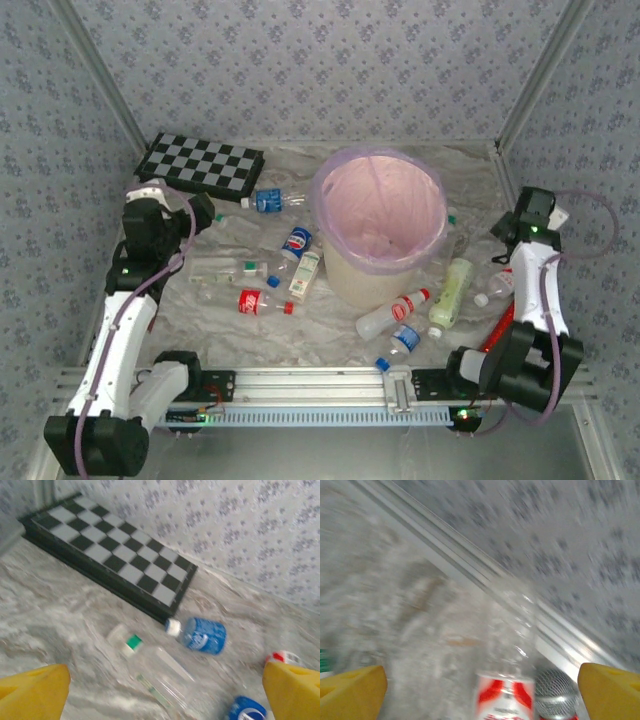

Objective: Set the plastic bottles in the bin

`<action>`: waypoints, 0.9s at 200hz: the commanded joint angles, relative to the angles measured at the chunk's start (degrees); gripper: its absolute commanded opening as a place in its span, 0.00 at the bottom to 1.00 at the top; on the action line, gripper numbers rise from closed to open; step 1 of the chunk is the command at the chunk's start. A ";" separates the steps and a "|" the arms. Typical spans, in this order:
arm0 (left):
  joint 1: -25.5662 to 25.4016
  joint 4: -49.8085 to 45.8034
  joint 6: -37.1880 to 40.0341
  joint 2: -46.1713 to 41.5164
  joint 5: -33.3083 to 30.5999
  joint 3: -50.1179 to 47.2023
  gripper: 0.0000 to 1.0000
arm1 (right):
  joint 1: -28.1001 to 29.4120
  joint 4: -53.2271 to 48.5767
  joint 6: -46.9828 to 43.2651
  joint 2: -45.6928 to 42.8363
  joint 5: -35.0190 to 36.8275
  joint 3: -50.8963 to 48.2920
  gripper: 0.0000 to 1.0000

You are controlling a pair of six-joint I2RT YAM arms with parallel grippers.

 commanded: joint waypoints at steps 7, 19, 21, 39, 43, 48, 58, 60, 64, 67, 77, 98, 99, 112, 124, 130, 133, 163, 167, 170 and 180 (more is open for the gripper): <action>-0.81 -3.98 -5.18 -2.24 5.95 3.24 0.98 | -2.93 -1.38 6.66 0.74 -0.71 -2.50 0.98; -0.95 -4.53 -5.27 -2.78 6.21 3.86 0.98 | -3.86 -0.31 7.82 2.23 -1.02 -2.94 0.94; -0.99 -4.70 -5.31 -2.87 6.23 3.96 0.98 | -3.95 -0.25 7.92 2.54 -1.02 -2.88 0.94; -1.05 -5.89 -5.14 -3.94 6.25 4.29 0.98 | -4.28 -0.02 8.02 5.10 -0.74 -2.54 0.91; -1.08 -6.07 -5.22 -4.25 6.23 4.20 0.98 | -4.36 -0.02 8.16 5.66 -0.73 -2.53 0.91; -1.10 -6.31 -5.23 -4.58 6.23 4.13 0.97 | -4.50 0.04 8.36 6.23 -0.72 -2.55 0.90; -1.14 -6.62 -5.32 -5.04 6.28 3.95 0.97 | -4.87 1.89 8.47 7.08 -1.09 -3.30 0.89; -1.10 -6.66 -5.25 -5.13 6.35 3.90 0.97 | -4.95 2.26 8.54 7.25 -1.24 -3.45 0.89; -1.10 -6.79 -5.24 -5.26 6.24 3.79 0.97 | -5.06 2.91 8.71 7.58 -1.55 -3.92 0.89; -1.13 -6.81 -5.19 -5.37 6.23 3.70 0.97 | -5.21 3.53 8.88 7.77 -1.69 -4.16 0.88; -1.16 -6.90 -5.14 -5.28 5.96 3.59 0.98 | -5.57 5.71 9.09 8.65 -2.34 -5.08 0.87; -1.25 -7.60 -5.01 -4.65 6.14 4.05 0.98 | -5.73 7.58 8.57 11.80 -3.21 -4.36 0.89; -1.26 -7.65 -4.99 -4.63 6.14 4.08 0.98 | -5.71 7.60 8.57 11.94 -3.21 -4.27 0.89; -1.24 -7.79 -4.96 -4.36 6.32 4.20 0.98 | -5.77 8.65 8.23 13.89 -3.53 -4.05 0.89; -1.26 -7.60 -5.27 -4.34 6.43 4.04 0.98 | -5.77 10.15 8.12 15.50 -4.66 -4.26 0.87; -1.22 -7.32 -5.51 -4.34 6.51 3.82 0.98 | -5.77 10.86 8.05 16.19 -5.07 -4.35 0.86; -1.30 -7.19 -5.62 -4.32 6.49 3.73 0.98 | -5.77 11.01 8.04 16.45 -5.25 -4.39 0.86; -1.43 -6.12 -6.64 -2.87 7.48 4.16 0.98 | -5.43 13.28 8.48 19.02 -7.05 -4.42 0.83; -1.51 -6.04 -6.84 -2.66 7.79 4.20 0.98 | -5.36 13.29 8.56 19.54 -7.16 -4.28 0.83; -1.60 -5.77 -6.96 -2.59 7.95 4.20 0.98 | -5.29 13.32 8.57 19.89 -7.32 -4.21 0.83; -1.84 -5.04 -7.24 -2.32 8.43 4.12 0.98 | -5.01 13.42 8.49 21.04 -7.81 -3.85 0.82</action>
